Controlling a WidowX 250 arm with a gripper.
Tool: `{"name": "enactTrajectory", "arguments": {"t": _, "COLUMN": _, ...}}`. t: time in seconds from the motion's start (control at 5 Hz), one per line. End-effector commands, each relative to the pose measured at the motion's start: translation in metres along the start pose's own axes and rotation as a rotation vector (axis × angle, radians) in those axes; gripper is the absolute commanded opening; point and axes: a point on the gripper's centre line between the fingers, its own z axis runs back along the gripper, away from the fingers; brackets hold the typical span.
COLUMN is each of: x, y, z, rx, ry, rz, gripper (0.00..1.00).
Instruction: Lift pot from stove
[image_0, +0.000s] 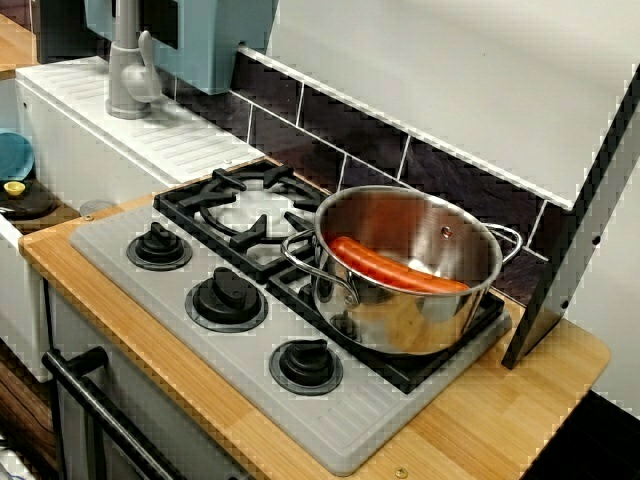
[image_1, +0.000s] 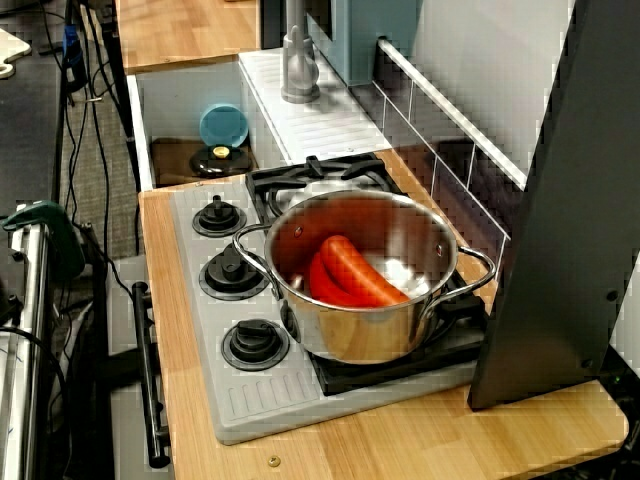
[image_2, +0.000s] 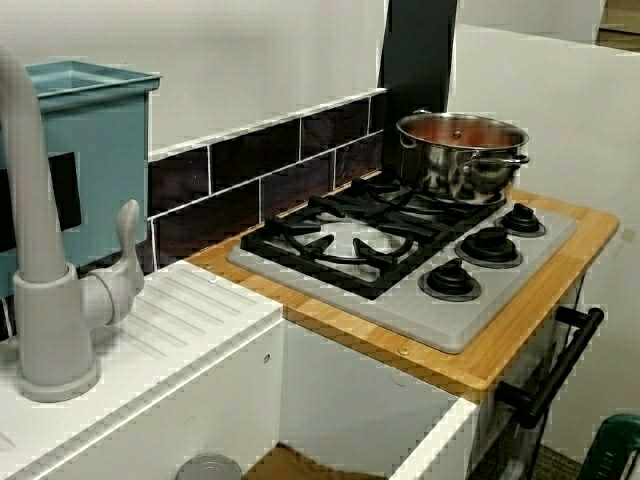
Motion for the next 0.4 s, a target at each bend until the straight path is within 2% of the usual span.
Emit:
{"name": "enactTrajectory", "arguments": {"t": 0.0, "x": -0.0009, "y": -0.0052, "z": 0.0230, "rx": 0.044, "ry": -0.017, "rz": -0.017, "gripper": 0.00}}
{"name": "enactTrajectory", "arguments": {"t": 0.2, "x": -0.0021, "y": -0.0052, "z": 0.0220, "rx": 0.048, "ry": -0.016, "rz": -0.017, "gripper": 0.00}}
